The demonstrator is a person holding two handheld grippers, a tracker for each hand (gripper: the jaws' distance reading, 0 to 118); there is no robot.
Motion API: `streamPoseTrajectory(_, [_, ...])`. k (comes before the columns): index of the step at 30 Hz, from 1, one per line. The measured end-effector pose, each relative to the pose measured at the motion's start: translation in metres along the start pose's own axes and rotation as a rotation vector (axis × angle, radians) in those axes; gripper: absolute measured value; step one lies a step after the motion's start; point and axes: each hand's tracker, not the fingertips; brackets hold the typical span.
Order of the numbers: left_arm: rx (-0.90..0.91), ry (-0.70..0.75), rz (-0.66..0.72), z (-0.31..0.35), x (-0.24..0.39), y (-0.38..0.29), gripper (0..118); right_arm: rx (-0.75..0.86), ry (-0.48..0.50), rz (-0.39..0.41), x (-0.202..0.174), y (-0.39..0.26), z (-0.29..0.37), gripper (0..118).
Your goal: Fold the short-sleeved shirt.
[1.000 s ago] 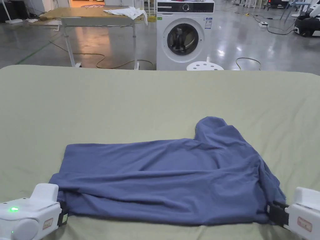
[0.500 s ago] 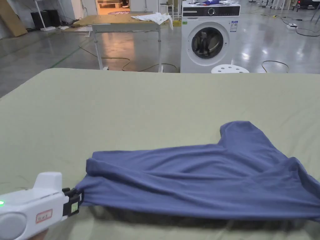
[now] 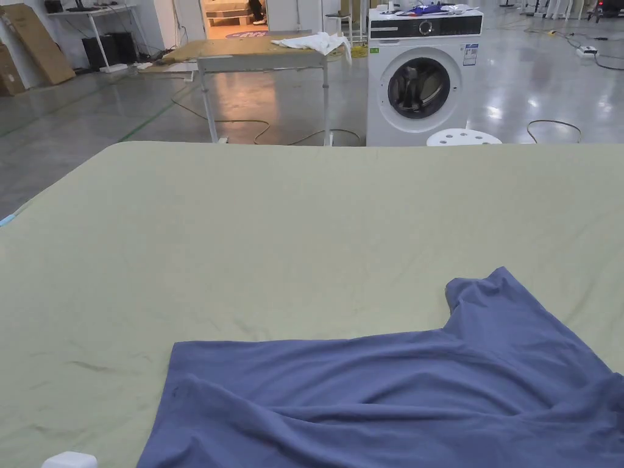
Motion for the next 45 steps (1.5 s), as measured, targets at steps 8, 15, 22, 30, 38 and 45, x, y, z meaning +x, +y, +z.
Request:
streamPoseTrajectory(8, [0.31,0.115,-0.122,0.078,0.041,0.037,80,0.259,0.104,0.008,-0.011,0.027,0.051,71])
streamPoseTrajectory(15, [0.48,0.139,-0.09,0.125,0.078,0.065,59,0.456,0.23,-0.023,-0.041,0.051,0.101,67])
streamPoseTrajectory(22, [0.519,0.1,-0.077,0.129,0.1,0.06,0,0.447,0.284,-0.035,-0.061,0.055,0.106,1])
streamPoseTrajectory(30, [0.461,0.023,-0.122,0.122,0.094,0.067,0,0.411,0.282,0.038,-0.068,0.048,0.097,0])
streamPoseTrajectory(38, [0.184,-0.1,0.078,-0.009,0.008,0.121,38,0.374,0.339,0.016,-0.051,0.046,0.084,0])
streamPoseTrajectory(45, [-0.016,-0.002,0.131,-0.125,-0.022,0.167,61,0.304,0.28,0.01,-0.037,0.034,0.076,0])
